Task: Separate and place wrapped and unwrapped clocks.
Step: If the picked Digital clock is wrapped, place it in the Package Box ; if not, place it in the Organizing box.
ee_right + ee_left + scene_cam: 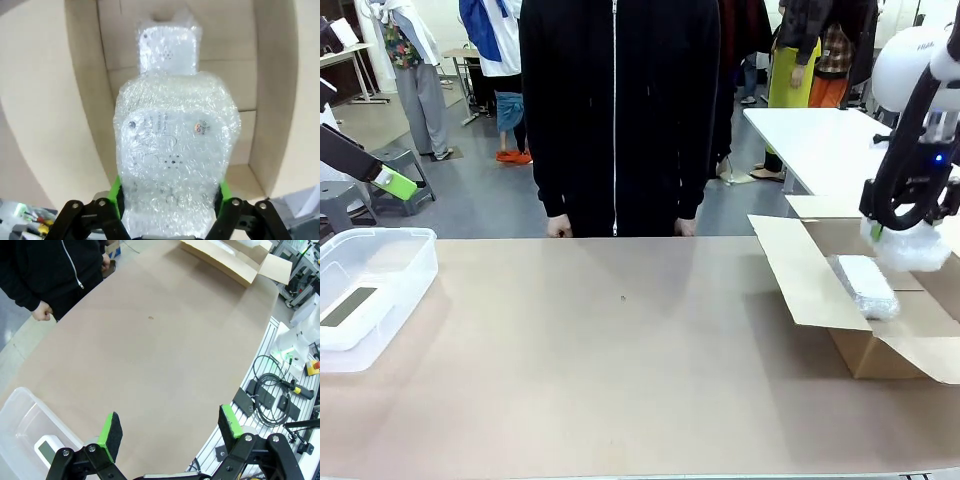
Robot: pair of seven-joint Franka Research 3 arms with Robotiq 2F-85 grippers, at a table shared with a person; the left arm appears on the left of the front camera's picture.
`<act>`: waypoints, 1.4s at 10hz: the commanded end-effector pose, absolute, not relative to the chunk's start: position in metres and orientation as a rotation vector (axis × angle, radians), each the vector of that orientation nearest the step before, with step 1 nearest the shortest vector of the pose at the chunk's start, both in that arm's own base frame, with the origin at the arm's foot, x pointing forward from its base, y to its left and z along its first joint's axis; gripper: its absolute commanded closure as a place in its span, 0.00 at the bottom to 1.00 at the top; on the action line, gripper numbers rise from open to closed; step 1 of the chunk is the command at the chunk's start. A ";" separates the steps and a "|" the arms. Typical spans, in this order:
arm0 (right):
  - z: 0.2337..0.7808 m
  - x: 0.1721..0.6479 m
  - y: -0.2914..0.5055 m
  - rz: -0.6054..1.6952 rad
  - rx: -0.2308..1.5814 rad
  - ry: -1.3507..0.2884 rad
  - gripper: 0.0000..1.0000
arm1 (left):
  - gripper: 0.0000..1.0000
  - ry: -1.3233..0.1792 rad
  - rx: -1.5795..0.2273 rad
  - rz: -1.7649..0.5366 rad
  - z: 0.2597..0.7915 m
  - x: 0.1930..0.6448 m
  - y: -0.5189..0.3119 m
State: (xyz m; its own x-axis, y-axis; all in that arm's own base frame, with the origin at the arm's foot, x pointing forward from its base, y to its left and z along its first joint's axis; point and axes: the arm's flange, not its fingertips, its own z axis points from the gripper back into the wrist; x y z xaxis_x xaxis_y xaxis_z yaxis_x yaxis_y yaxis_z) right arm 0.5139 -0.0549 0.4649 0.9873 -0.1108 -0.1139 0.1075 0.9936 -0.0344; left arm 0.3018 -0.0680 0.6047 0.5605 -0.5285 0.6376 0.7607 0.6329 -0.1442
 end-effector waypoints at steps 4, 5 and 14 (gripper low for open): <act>0.426 0.532 -0.063 -0.267 0.026 0.135 0.20 | 0.00 -0.592 -0.428 -0.787 0.606 0.302 -0.069; 0.422 0.533 -0.063 -0.305 0.002 0.127 0.20 | 0.00 -0.592 -0.428 -0.787 0.606 0.302 -0.069; 0.448 0.531 -0.068 -0.290 -0.051 0.084 0.00 | 0.00 -0.592 -0.428 -0.787 0.606 0.302 -0.069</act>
